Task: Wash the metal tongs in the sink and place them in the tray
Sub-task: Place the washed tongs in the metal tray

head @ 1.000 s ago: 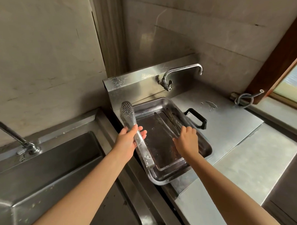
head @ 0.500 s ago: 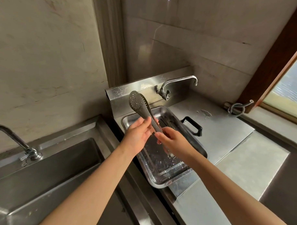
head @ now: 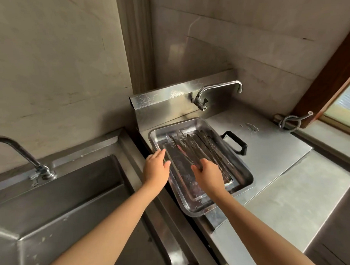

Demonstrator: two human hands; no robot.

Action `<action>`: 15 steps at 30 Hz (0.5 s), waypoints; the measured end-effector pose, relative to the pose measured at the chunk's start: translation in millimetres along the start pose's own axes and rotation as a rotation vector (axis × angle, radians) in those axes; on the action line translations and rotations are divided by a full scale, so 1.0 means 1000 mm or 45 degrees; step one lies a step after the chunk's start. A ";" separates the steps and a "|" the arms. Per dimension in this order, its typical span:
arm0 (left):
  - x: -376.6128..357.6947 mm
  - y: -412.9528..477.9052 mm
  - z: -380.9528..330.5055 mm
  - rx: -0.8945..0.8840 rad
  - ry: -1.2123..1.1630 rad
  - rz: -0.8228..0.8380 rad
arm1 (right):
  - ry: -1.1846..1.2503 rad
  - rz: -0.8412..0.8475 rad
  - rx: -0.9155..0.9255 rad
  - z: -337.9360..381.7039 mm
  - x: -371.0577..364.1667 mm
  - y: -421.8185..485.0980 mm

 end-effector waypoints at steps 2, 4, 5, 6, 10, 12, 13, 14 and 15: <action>-0.014 -0.006 0.005 0.016 0.043 0.136 | -0.057 -0.024 -0.031 -0.006 -0.011 -0.002; -0.026 -0.010 0.008 0.033 0.102 0.240 | -0.087 -0.049 -0.029 -0.010 -0.020 -0.003; -0.030 -0.012 0.010 0.037 0.125 0.271 | -0.092 -0.060 -0.031 -0.012 -0.024 -0.003; -0.033 -0.012 0.011 0.033 0.142 0.285 | -0.091 -0.073 -0.035 -0.014 -0.027 -0.003; -0.039 -0.012 0.017 -0.019 0.212 0.313 | -0.082 -0.061 -0.054 -0.019 -0.037 -0.002; -0.039 -0.012 0.020 -0.027 0.210 0.328 | -0.065 -0.043 -0.072 -0.021 -0.041 -0.001; -0.039 -0.013 0.020 -0.029 0.201 0.330 | -0.077 -0.033 -0.077 -0.022 -0.042 -0.001; -0.040 -0.013 0.021 -0.041 0.196 0.322 | -0.097 -0.030 -0.068 -0.022 -0.043 -0.001; -0.040 -0.014 0.021 -0.047 0.198 0.320 | -0.119 -0.024 -0.058 -0.023 -0.044 -0.001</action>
Point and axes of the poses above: each hand's wrist, its own y-axis towards the middle knuckle, its own x-axis out of the back of the hand, z = x × y, the point moved 3 cm from there along y, towards the middle knuckle, and after that the axes turned 10 degrees about -z, right-handed, at the moved point
